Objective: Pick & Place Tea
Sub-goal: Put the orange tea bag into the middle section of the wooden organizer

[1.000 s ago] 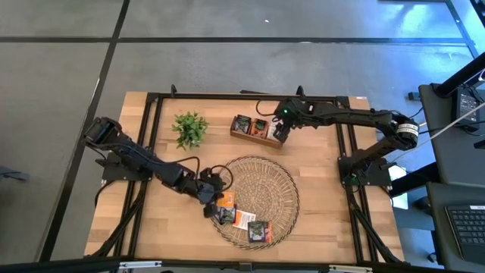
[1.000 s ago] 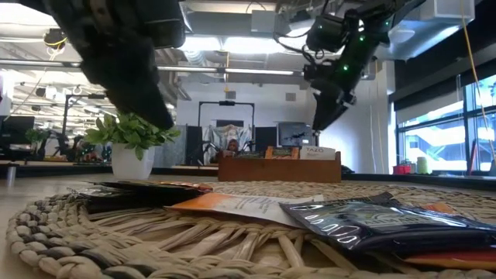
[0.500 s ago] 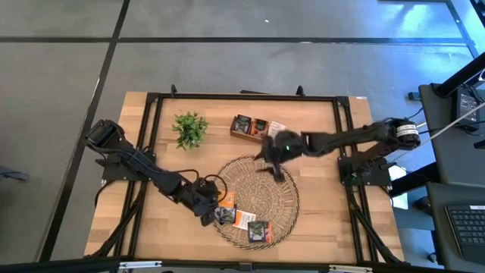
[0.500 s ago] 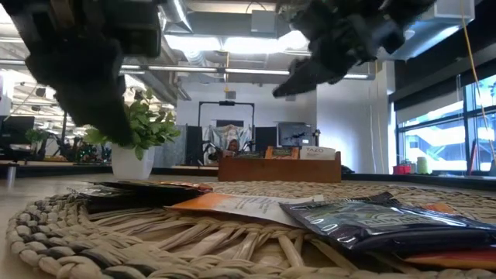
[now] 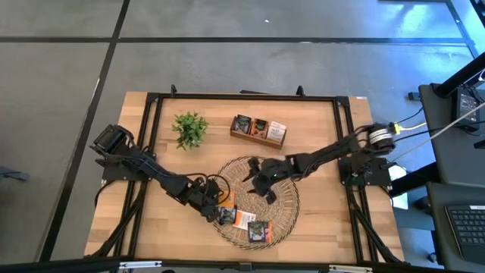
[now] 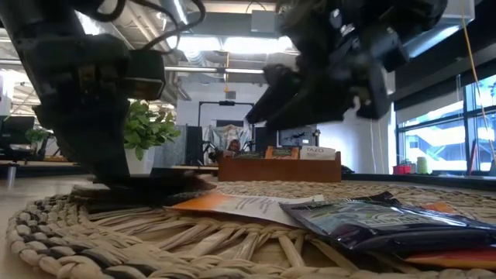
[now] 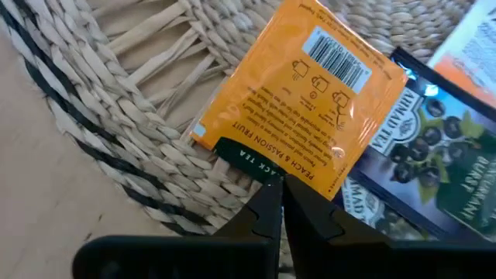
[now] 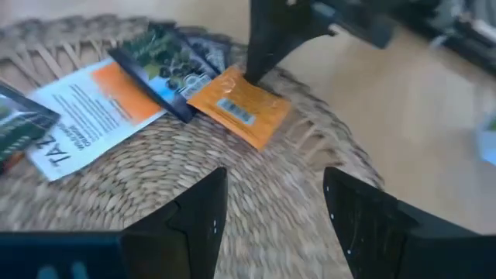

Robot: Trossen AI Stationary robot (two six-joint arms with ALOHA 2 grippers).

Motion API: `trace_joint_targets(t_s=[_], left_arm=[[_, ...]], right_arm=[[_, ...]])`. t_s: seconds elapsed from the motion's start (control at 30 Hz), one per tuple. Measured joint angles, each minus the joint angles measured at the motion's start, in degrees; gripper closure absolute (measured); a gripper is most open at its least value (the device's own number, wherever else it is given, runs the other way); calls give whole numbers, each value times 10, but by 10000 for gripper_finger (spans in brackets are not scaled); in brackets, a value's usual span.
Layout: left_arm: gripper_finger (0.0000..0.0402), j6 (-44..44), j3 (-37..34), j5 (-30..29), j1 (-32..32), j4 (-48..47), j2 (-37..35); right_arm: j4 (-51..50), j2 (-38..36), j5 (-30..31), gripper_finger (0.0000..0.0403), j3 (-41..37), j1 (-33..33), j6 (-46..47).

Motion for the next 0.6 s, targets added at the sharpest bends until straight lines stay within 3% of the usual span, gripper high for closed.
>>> trace_joint_targets(t_s=[0.4,0.6], left_arm=[[388,0,1,0,3,1,7],[389,10,1,-2,3,1,7]], right_arm=[[-4,120,70,189,90,37,-192],[0,147,71,189,109,45,-247]])
